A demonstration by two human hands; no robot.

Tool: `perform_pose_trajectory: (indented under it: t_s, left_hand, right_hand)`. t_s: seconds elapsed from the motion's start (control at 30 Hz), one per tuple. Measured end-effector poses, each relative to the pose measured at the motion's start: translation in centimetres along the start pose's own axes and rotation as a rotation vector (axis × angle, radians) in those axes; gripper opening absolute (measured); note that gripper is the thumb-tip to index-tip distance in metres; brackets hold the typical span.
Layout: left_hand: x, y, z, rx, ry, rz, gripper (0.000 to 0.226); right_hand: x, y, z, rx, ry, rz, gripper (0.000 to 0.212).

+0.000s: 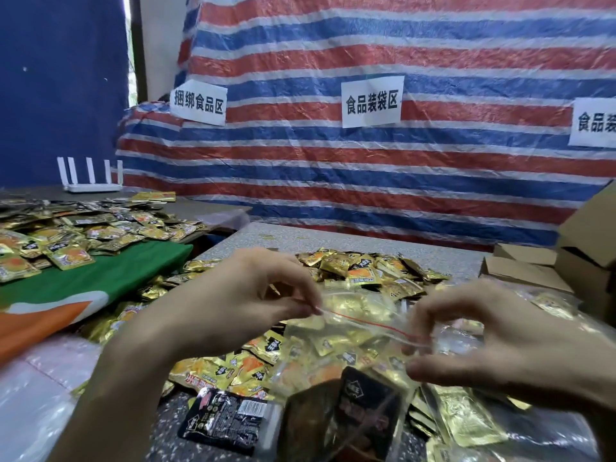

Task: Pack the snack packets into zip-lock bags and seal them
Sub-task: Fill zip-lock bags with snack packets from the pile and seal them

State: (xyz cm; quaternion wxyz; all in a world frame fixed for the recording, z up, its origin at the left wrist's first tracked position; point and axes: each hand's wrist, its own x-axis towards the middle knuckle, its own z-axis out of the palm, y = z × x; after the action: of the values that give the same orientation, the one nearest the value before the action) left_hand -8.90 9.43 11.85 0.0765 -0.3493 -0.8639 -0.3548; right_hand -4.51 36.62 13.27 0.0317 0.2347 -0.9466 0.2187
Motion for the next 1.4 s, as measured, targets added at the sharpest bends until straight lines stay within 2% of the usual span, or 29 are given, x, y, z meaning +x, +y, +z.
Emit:
perform_pose_trajectory:
  t_s: [0.13, 0.27, 0.47, 0.57, 0.67, 0.87, 1.03, 1.23, 1.3, 1.4]
  left_hand:
    - [-0.6, -0.3, -1.1, -0.057, 0.072, 0.024, 0.018]
    - [-0.7, -0.5, -1.5, -0.116, 0.142, 0.025, 0.031]
    - [-1.2, -1.0, -2.4, -0.099, 0.162, -0.016, 0.024]
    - [-1.5, -1.2, -3.0, -0.064, 0.172, -0.031, 0.027]
    - [-1.6, -1.4, -3.3, -0.093, 0.172, -0.069, 0.023]
    - [-1.4, -1.8, -3.0, -0.090, 0.170, -0.117, 0.016]
    - [-1.5, -1.9, -3.1, -0.099, 0.231, -0.075, 0.017]
    - [-1.5, -1.6, -2.9, -0.158, 0.149, -0.007, 0.009]
    - [-1.1, -1.4, -2.3, -0.139, 0.112, -0.014, 0.007]
    - [-0.5, -1.2, -1.5, -0.130, 0.106, -0.038, 0.013]
  right_hand:
    - [0.0, 0.4, -0.1, 0.023, -0.069, 0.067, 0.009]
    - [0.0, 0.4, 0.0, 0.085, 0.018, 0.005, 0.018]
    - [0.0, 0.4, 0.2, 0.180, 0.136, -0.093, 0.023]
    - [0.0, 0.6, 0.1, 0.245, 0.207, -0.070, 0.022]
    - [-0.2, 0.7, -0.2, 0.262, 0.196, -0.044, 0.014]
    - [-0.5, 0.3, -0.4, 0.273, 0.147, -0.039, 0.025]
    - [-0.9, -0.2, -0.7, 0.393, 0.238, -0.034, 0.021]
    - [-0.8, -0.3, -0.8, 0.324, 0.387, 0.010, 0.042]
    - [-0.6, -0.2, -0.6, 0.272, 0.397, 0.051, 0.039]
    - [-0.6, 0.0, -0.5, 0.223, 0.298, 0.154, 0.031]
